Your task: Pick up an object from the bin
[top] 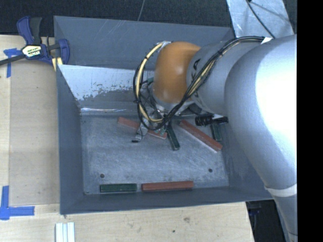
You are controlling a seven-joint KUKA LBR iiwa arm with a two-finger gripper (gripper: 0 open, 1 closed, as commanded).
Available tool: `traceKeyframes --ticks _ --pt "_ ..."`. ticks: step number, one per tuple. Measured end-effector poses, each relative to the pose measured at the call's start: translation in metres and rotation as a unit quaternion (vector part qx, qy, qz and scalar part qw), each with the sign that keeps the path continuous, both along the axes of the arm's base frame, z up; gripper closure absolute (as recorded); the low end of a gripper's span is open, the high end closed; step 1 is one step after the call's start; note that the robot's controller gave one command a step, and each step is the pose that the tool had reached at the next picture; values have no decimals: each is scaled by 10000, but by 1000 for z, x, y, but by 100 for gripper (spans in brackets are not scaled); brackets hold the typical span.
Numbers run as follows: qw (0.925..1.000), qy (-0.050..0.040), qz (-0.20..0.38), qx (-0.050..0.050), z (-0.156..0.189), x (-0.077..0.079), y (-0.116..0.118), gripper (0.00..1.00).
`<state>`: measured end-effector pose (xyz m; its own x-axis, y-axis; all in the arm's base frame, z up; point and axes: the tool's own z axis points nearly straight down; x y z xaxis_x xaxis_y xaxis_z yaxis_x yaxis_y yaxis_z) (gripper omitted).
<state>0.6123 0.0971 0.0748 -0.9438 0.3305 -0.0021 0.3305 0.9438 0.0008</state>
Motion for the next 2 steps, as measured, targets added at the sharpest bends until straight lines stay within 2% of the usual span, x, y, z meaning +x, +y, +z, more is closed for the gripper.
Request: traceKeyframes --ticks 1,2 --pt "10000 55 1 -7 20 -3 -1 100" --pt "10000 33 0 -3 45 -1 -1 100"
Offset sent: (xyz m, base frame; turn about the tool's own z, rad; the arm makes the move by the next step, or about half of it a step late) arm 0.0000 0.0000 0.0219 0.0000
